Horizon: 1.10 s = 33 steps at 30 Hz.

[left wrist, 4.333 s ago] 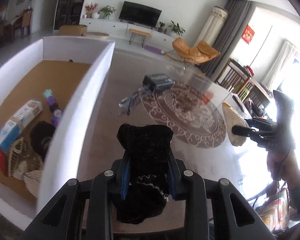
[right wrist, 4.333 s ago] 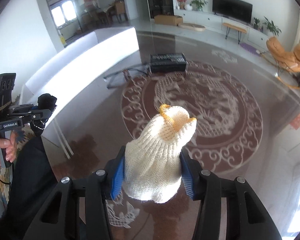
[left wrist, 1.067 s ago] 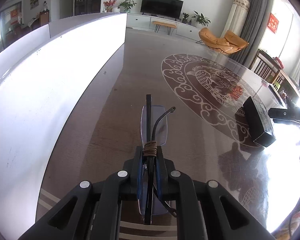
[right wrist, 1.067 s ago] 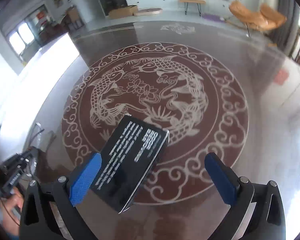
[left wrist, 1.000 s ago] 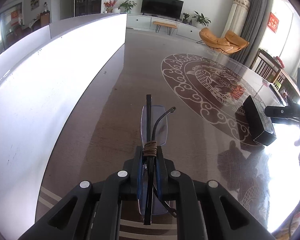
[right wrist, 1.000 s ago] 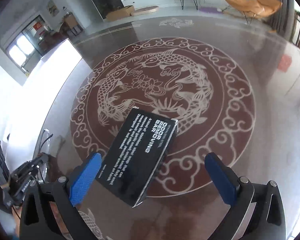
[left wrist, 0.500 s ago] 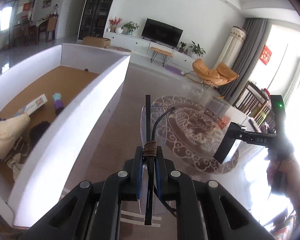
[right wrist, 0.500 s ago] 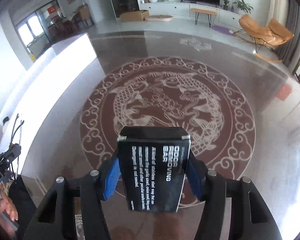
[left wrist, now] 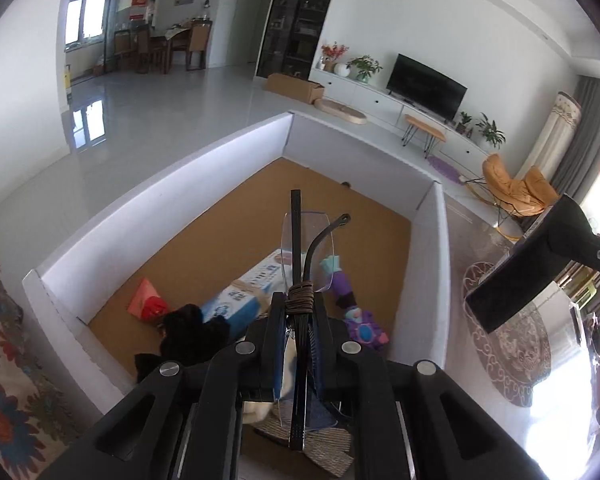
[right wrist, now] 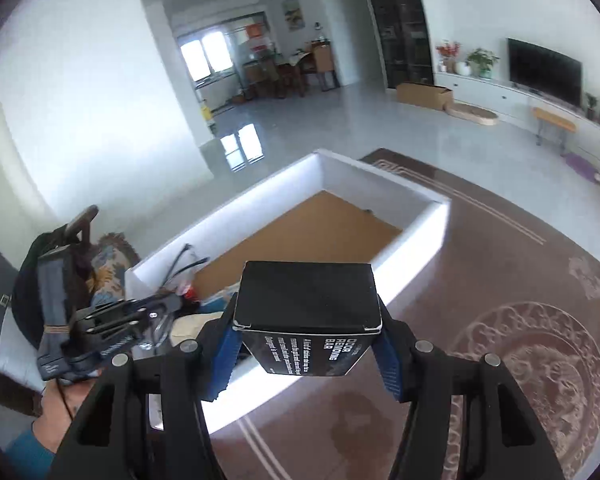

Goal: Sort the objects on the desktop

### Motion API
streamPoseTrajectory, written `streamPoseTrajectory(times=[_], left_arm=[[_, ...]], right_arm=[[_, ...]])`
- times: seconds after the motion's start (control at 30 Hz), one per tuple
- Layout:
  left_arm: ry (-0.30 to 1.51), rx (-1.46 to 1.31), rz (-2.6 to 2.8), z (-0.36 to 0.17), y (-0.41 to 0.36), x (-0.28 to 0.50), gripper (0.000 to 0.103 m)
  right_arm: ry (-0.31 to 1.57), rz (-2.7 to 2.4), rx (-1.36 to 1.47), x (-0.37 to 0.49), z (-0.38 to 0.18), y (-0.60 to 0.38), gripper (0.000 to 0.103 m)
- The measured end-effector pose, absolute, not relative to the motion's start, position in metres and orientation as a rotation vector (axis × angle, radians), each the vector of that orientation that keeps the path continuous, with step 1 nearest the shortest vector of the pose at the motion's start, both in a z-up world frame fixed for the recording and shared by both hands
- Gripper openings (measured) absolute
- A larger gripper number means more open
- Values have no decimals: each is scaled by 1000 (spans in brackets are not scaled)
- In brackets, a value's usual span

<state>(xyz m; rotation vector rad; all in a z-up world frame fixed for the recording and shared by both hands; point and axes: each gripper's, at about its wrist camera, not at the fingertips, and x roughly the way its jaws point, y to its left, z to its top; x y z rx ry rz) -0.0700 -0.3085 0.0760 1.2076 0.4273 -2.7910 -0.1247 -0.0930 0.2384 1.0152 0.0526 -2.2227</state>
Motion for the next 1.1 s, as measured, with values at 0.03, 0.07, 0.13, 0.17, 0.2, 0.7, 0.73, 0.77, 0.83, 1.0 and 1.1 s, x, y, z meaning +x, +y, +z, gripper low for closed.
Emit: streamPoseTrajectory(times=[0.03, 0.07, 0.13, 0.17, 0.2, 0.7, 0.73, 0.77, 0.83, 1.0, 1.1], left_arm=[[439, 1224, -2768, 69, -316, -74, 11], [445, 1243, -2746, 63, -323, -77, 11], [439, 1295, -2706, 51, -334, -86, 11], [436, 1314, -2689, 45, -335, -89, 11], [435, 1330, -2669, 41, -338, -91, 11], [477, 1025, -2618, 83, -319, -52, 89], [462, 1027, -2604, 87, -315, -49, 89], [436, 1010, -2584, 91, -310, -45, 89], [387, 954, -2529, 100, -299, -33, 92], [332, 848, -2539, 116, -278, -8, 103], [321, 840, -2545, 120, -269, -5, 103]], right_arm=[[72, -2173, 1033, -127, 233, -118, 59], [96, -2120, 1068, -130, 224, -143, 59], [144, -2039, 1158, -139, 197, -187, 59], [178, -2011, 1199, -145, 182, -207, 59], [218, -1990, 1238, -149, 167, -224, 59], [372, -2202, 1107, -144, 179, -205, 103], [389, -2219, 1117, -141, 183, -200, 103], [400, -2231, 1124, -138, 186, -194, 103], [386, -2245, 1117, -133, 191, -181, 103], [345, -2213, 1131, -128, 194, -159, 103], [319, -2181, 1144, -128, 191, -157, 103]])
